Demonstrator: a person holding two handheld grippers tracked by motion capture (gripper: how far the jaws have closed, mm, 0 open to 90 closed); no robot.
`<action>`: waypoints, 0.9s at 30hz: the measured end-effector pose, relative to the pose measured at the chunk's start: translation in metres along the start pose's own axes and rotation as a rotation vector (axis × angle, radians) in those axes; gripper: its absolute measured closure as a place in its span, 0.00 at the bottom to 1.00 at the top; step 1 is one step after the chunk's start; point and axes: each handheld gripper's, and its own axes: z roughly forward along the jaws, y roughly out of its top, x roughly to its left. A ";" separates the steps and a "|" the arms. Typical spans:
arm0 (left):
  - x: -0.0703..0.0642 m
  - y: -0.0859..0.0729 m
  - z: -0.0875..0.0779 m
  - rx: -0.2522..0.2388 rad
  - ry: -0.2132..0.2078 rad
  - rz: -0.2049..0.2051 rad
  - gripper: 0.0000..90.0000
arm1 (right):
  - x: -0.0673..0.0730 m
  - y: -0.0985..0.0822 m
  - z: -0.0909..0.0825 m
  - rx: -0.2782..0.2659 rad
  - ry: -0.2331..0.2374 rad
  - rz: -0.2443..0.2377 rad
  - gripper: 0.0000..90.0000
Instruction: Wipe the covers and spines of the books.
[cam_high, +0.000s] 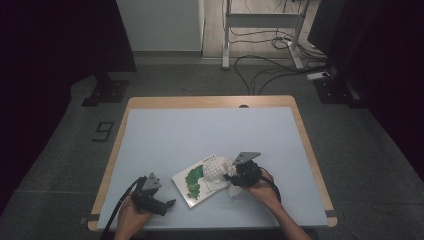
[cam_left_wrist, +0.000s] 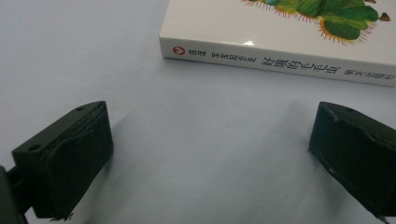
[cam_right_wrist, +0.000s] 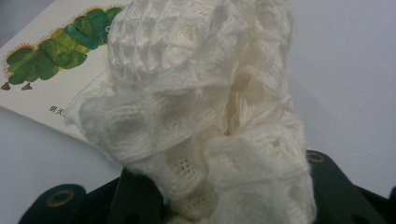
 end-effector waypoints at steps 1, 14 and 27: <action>0.000 0.000 0.000 0.000 0.000 0.000 0.00 | 0.000 0.000 0.000 -0.002 0.002 -0.001 0.66; 0.000 0.000 0.000 0.000 0.000 0.000 0.00 | 0.009 0.001 0.001 0.002 -0.020 -0.030 0.65; 0.000 0.000 0.000 0.000 0.000 0.000 0.00 | 0.025 0.005 0.005 0.003 0.047 -0.062 0.66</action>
